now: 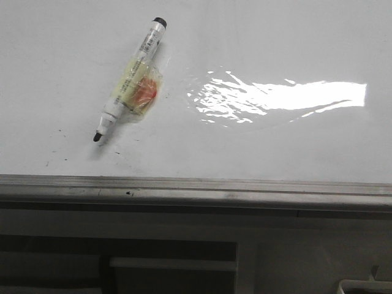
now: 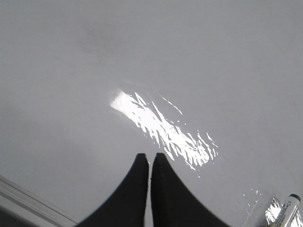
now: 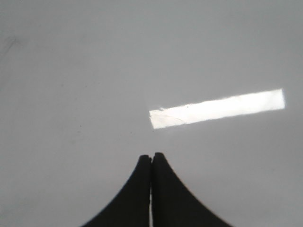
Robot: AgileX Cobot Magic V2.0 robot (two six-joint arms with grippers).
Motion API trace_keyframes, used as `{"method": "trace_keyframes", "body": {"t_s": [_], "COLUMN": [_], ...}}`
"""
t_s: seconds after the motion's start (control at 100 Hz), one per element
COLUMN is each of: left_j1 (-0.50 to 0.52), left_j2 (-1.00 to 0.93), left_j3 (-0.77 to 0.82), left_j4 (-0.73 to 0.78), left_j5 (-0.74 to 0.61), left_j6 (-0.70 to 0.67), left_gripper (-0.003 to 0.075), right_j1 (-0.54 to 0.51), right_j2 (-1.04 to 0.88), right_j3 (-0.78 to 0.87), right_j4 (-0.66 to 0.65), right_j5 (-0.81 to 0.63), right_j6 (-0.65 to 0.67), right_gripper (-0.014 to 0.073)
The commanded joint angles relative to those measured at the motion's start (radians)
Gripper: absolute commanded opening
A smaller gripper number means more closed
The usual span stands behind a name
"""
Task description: Write number 5 on whiteboard
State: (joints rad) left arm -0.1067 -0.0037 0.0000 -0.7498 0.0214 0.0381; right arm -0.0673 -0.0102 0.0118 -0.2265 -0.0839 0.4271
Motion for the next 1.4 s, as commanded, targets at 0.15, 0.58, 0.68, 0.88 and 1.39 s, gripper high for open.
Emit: {"method": "trace_keyframes", "body": {"t_s": [0.15,0.58,0.68,0.88,1.39], "left_j1": [-0.008,-0.075,-0.14,-0.327,-0.692], "left_j2": [0.037,0.567,0.653,0.792,1.104], "left_j3": [-0.169,-0.56,-0.588,-0.603,-0.603], "left_j4": [0.178,0.205,0.115,-0.037,-0.049], "left_j5": [0.101,0.446,0.446,0.36,-0.085], "left_j6": [0.013,0.281,0.367,0.586,0.586], "left_gripper": [-0.002,0.0364,0.0386,0.0372,0.0367], "right_j1": [-0.002,0.218,0.306,0.41,0.429], "right_j2": [0.01,0.293,0.339,0.41,0.427], "right_j3": [-0.138,-0.462,-0.494,-0.538,-0.542], "right_j4": [0.089,-0.057,-0.088,-0.106,-0.142], "right_j5": [-0.017,0.23,0.304,0.363,0.342], "right_j6": [0.008,0.006,0.006,0.006,0.006], "right_gripper": [-0.0063,0.0029,0.0234,0.0479,0.0477]}}
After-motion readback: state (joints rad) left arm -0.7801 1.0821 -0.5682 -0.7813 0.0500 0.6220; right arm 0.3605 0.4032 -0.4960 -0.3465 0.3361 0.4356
